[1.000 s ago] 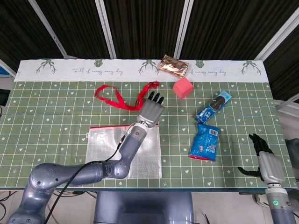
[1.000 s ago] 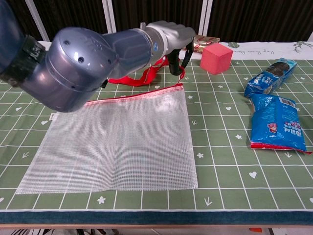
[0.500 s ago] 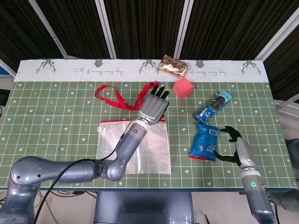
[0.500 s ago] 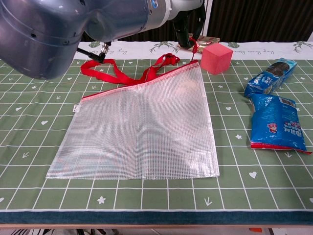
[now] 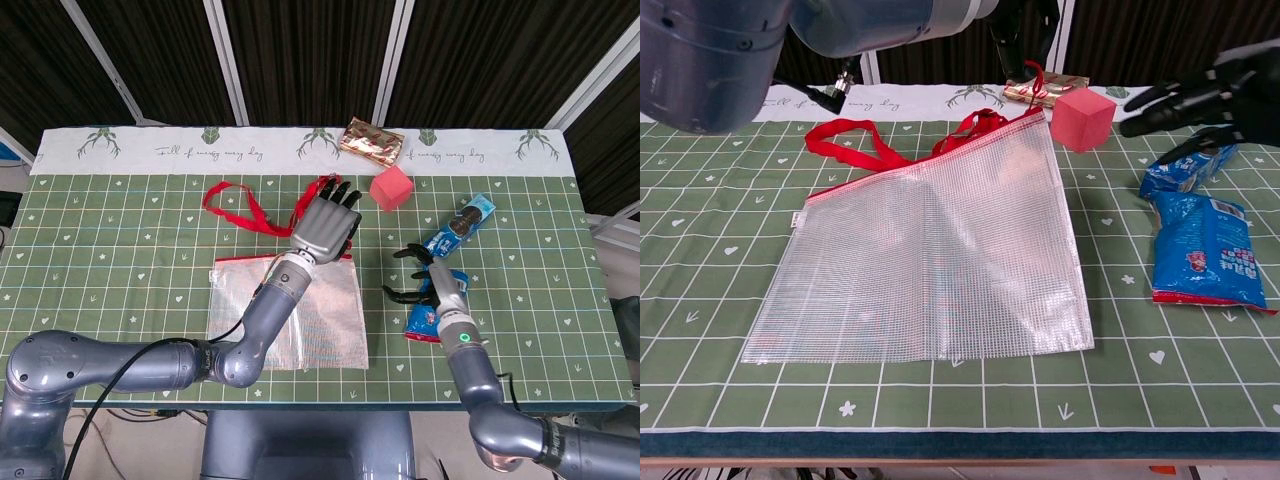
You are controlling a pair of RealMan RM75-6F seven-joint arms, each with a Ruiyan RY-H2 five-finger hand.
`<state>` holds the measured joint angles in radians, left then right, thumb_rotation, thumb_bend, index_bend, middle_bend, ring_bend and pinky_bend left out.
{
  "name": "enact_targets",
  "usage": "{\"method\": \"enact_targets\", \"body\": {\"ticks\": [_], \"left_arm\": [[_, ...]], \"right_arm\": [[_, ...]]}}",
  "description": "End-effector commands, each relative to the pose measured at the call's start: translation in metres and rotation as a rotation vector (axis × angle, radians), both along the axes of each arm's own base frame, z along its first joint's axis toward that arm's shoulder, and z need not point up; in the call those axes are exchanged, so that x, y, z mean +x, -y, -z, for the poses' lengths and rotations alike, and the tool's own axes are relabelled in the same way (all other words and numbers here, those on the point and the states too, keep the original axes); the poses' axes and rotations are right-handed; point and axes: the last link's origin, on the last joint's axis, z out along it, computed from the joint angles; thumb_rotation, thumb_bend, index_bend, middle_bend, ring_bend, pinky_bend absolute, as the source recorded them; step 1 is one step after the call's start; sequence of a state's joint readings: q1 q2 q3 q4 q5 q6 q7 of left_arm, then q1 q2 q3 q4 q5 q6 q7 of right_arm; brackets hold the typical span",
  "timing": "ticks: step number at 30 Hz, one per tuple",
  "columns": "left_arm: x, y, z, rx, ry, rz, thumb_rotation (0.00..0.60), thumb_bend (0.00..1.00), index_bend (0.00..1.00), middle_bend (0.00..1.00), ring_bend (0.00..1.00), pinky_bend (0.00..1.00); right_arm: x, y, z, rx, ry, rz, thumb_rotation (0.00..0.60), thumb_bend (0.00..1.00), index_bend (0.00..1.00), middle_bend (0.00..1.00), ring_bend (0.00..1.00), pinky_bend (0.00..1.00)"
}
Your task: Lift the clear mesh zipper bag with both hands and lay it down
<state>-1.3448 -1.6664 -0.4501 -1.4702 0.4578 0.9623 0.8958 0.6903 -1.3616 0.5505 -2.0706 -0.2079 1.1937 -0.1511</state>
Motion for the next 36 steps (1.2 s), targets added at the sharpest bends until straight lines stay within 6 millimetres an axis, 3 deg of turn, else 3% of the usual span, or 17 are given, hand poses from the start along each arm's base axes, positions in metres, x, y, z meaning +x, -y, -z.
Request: {"method": "enact_targets", "body": {"ticks": [1,14,36], "left_arm": [[0.001,-0.001,-0.002,-0.001,0.009,-0.003,0.600,0.43,0.61,0.15,0.00,0.00],[0.003,-0.007,-0.011,-0.004,0.040,-0.019,0.600,0.43,0.61,0.15,0.00,0.00],[0.004,-0.005,-0.016,-0.006,0.040,-0.010,0.600,0.43,0.61,0.15,0.00,0.00]], "right_arm": [[0.027,0.014,0.011,0.005,0.032,0.019,0.600,0.32,0.33,0.13,0.08,0.26],[0.053,0.025,0.036,0.015,0.028,0.048,0.600,0.34,0.37,0.14,0.08,0.26],[0.060,0.023,0.040,0.000,0.052,0.070,0.600,0.41,0.48,0.15,0.08,0.26]]}}
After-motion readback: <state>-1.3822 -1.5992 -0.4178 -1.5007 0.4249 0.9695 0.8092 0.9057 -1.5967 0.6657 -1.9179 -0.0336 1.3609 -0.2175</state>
